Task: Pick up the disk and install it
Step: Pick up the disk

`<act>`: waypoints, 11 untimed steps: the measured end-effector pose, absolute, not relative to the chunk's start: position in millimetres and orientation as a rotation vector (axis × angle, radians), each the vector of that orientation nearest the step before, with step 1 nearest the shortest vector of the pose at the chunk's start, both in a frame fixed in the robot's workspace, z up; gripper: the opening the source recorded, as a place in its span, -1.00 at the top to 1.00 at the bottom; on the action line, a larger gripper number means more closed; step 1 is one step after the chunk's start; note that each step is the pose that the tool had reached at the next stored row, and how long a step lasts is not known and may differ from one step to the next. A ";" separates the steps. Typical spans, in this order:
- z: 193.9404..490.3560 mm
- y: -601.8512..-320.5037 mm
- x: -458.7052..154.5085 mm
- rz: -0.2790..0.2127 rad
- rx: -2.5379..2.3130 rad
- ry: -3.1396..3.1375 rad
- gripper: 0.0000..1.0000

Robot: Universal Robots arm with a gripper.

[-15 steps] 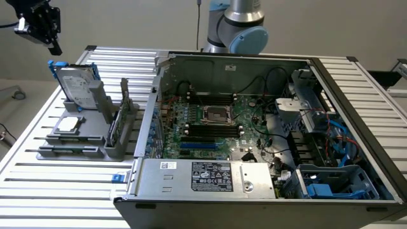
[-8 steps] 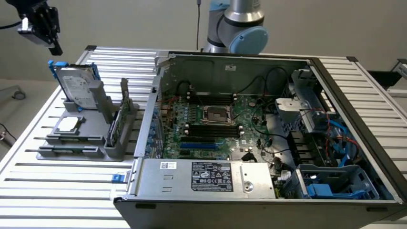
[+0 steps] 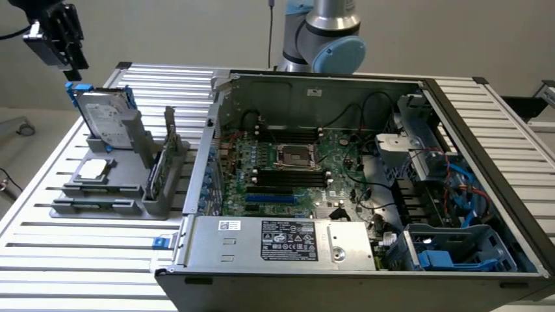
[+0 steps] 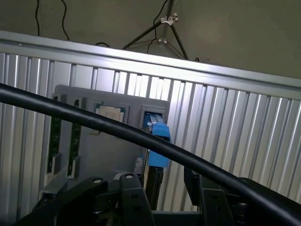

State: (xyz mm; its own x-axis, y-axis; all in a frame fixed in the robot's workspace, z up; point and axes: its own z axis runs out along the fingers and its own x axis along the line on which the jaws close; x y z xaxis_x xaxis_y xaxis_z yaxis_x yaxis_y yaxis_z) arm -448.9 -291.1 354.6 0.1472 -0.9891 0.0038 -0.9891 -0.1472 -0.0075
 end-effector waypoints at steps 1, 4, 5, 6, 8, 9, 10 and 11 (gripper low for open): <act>353.6 -291.1 -448.9 -0.015 -2.378 2.051 0.04; 348.4 -291.2 -448.8 -0.017 -2.380 2.052 0.04; 346.5 -291.3 -448.9 -0.018 -2.380 2.052 0.04; 344.5 -291.4 -448.9 -0.018 -2.380 2.052 0.04; 340.9 -291.7 -448.8 -0.019 -2.381 2.053 0.04; 339.2 -291.9 -448.8 -0.020 -2.381 2.053 0.04; 337.7 -292.0 -448.8 -0.022 -2.382 2.054 0.04; 336.3 -292.0 -448.8 -0.025 -2.383 2.056 0.04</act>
